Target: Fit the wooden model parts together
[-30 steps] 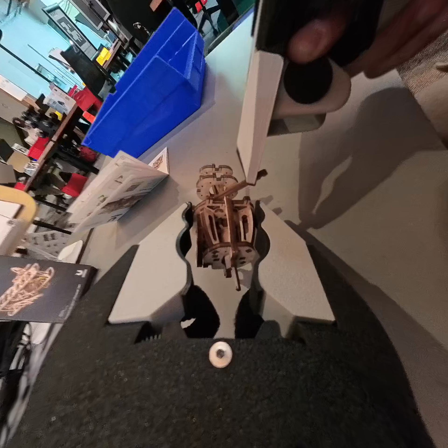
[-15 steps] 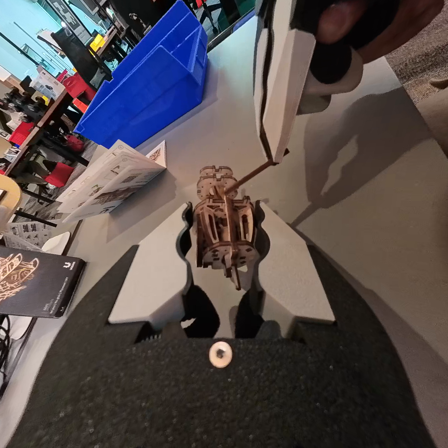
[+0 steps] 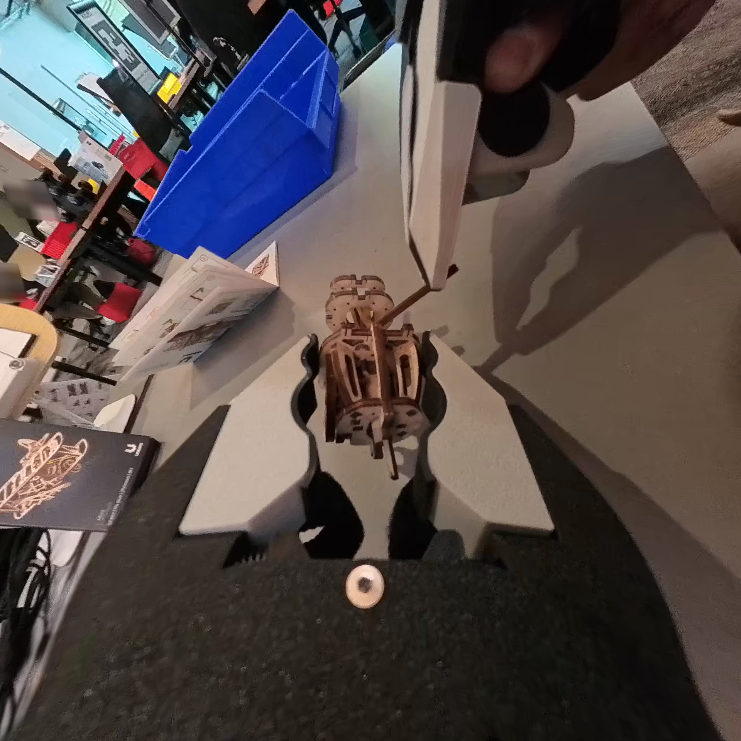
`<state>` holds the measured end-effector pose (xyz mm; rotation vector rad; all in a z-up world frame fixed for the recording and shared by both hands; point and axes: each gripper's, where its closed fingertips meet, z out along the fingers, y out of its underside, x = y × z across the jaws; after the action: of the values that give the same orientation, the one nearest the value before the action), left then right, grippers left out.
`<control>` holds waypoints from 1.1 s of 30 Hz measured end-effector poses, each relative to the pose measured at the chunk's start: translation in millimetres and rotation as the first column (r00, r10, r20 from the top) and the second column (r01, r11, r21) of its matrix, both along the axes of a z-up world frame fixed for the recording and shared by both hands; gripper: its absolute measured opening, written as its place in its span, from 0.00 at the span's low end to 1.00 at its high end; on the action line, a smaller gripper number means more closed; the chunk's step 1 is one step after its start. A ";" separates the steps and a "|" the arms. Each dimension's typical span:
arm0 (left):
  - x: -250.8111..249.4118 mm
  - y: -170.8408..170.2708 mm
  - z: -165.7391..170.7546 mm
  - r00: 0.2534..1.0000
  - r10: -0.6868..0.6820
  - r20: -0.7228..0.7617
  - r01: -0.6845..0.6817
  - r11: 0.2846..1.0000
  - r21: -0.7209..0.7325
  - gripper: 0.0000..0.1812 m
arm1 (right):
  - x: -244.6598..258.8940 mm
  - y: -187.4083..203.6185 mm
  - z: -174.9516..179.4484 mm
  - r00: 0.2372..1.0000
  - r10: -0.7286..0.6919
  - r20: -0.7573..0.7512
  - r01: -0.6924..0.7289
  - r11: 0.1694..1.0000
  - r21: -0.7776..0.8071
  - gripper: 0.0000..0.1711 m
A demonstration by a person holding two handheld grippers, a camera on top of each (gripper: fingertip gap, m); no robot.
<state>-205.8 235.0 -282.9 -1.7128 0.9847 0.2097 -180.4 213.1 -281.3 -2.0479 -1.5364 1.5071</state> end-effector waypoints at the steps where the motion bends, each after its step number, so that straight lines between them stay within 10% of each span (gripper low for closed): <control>1: 1.0 -0.5 0.0 1.000 -0.004 -0.014 0.004 1.000 0.009 0.27 | -0.2 0.8 -0.4 1.000 -0.007 0.003 0.007 1.000 -0.003 0.04; 13: 7.2 -3.1 -2.6 0.998 -0.022 -0.050 0.023 1.000 0.017 0.27 | -3.4 7.8 2.2 0.998 -0.063 0.013 0.062 0.996 0.057 0.04; 22: 5.0 -6.4 0.2 0.975 -0.051 0.218 0.078 0.990 -0.119 0.27 | 20.8 34.4 26.1 0.998 -0.010 -0.066 0.023 0.978 0.207 0.04; 27: 15.8 -33.1 34.1 0.790 -0.207 0.578 0.347 0.927 -0.142 0.27 | 37.9 60.3 23.9 0.969 0.216 -0.118 -0.119 0.831 0.543 0.04; 33: 12.7 -48.9 63.7 0.480 -0.212 0.851 0.566 0.816 -0.116 0.27 | 15.5 20.2 2.5 0.867 0.483 -0.120 -0.345 0.758 0.553 0.04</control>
<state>-193.1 186.1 -219.2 -1.5679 0.6820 -1.1042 -164.8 233.3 -278.8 -1.2057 -2.0939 1.2174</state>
